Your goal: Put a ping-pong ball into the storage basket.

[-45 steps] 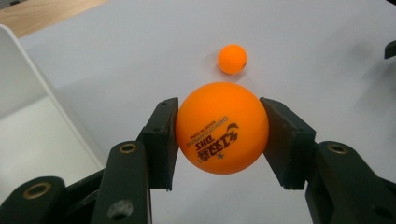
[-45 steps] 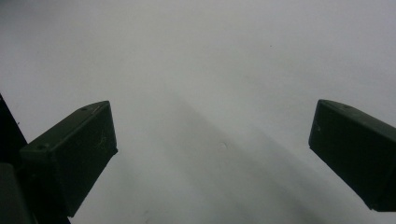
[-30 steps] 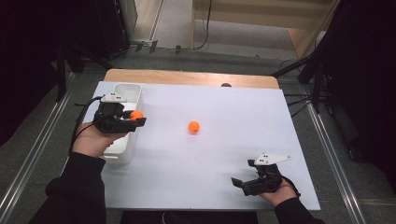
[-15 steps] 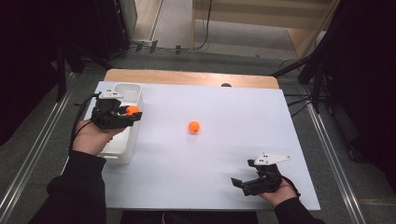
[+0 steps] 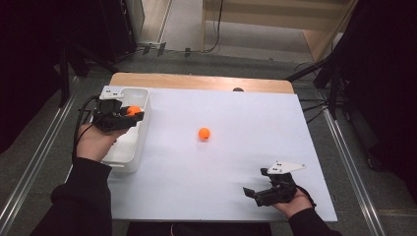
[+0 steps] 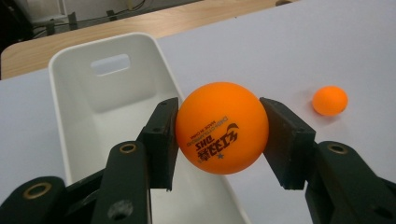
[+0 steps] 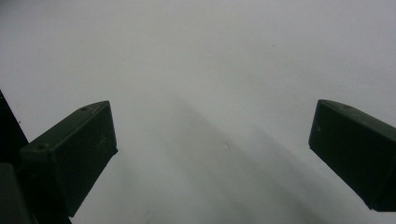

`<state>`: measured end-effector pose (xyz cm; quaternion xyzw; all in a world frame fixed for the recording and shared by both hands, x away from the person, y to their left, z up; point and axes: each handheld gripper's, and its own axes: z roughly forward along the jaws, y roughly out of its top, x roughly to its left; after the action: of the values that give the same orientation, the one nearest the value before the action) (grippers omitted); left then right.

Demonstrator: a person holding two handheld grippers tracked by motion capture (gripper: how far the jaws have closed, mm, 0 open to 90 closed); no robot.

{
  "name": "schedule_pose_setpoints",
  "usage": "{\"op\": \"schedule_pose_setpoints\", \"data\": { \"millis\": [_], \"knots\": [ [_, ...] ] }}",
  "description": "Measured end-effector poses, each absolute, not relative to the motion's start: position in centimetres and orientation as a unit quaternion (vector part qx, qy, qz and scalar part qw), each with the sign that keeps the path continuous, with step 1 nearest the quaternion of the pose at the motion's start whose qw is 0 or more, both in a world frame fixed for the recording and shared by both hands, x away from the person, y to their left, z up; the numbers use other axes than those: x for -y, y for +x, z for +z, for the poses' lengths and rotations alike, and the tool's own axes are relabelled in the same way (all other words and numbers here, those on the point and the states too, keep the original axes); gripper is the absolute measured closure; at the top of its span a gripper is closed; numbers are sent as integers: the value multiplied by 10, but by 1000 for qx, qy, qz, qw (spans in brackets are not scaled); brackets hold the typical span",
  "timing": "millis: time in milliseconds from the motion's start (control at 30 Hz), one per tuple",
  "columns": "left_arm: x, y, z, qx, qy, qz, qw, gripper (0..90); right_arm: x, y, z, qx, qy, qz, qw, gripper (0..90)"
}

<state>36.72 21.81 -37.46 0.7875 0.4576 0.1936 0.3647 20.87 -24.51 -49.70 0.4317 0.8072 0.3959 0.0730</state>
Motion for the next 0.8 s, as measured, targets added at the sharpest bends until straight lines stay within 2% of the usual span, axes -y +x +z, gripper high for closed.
{"op": "schedule_pose_setpoints", "data": {
  "millis": [800],
  "knots": [
    [-233,392,-388,-503,747,230,369,502,244,209,-497,-807,432,396,71,0]
  ]
}}
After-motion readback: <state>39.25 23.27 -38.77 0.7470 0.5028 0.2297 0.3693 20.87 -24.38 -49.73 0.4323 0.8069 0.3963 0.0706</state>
